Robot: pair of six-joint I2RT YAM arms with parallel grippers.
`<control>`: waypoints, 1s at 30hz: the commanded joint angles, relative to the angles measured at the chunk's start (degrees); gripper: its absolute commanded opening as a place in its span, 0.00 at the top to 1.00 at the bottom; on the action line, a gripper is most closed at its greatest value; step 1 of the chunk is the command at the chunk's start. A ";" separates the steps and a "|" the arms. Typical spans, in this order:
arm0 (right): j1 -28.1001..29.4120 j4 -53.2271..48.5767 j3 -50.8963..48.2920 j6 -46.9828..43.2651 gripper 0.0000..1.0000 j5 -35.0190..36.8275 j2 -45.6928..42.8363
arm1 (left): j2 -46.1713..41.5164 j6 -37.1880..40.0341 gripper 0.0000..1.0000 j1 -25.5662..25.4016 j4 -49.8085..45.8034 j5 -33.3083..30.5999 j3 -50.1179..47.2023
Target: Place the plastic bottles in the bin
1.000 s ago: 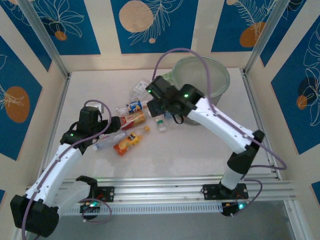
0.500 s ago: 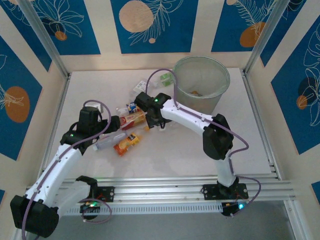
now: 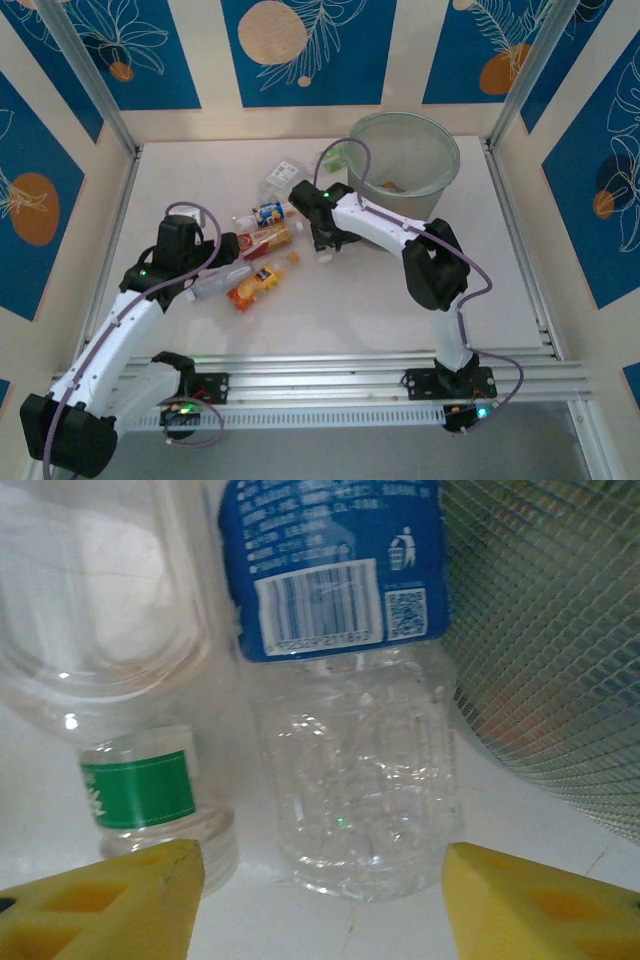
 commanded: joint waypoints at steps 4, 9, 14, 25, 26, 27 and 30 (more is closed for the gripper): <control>-1.39 1.99 -0.27 -0.80 0.36 1.97 1.51 | -0.51 -0.22 0.01 -0.55 0.34 -0.62 -0.38; -2.17 2.63 1.37 -2.46 0.38 2.58 3.92 | -0.58 -0.14 0.01 -0.55 0.41 -0.79 -0.44; -2.81 3.18 2.55 -3.79 0.38 1.96 5.68 | -0.67 0.04 0.00 -0.53 0.27 -0.92 -0.44; -3.65 3.72 3.43 -4.53 0.30 1.70 8.83 | -0.68 0.13 0.00 -0.53 0.34 -1.06 -0.39; -3.67 3.65 3.59 -4.39 0.30 1.87 9.07 | -0.75 0.13 0.00 -0.53 0.32 -1.06 -0.43; -3.80 3.72 3.63 -4.27 0.30 2.06 9.35 | -0.73 0.13 0.00 -0.53 0.23 -1.06 -0.44; -3.94 3.56 3.77 -3.66 0.31 2.76 10.09 | -0.91 0.22 0.01 -0.58 0.05 -1.31 -0.59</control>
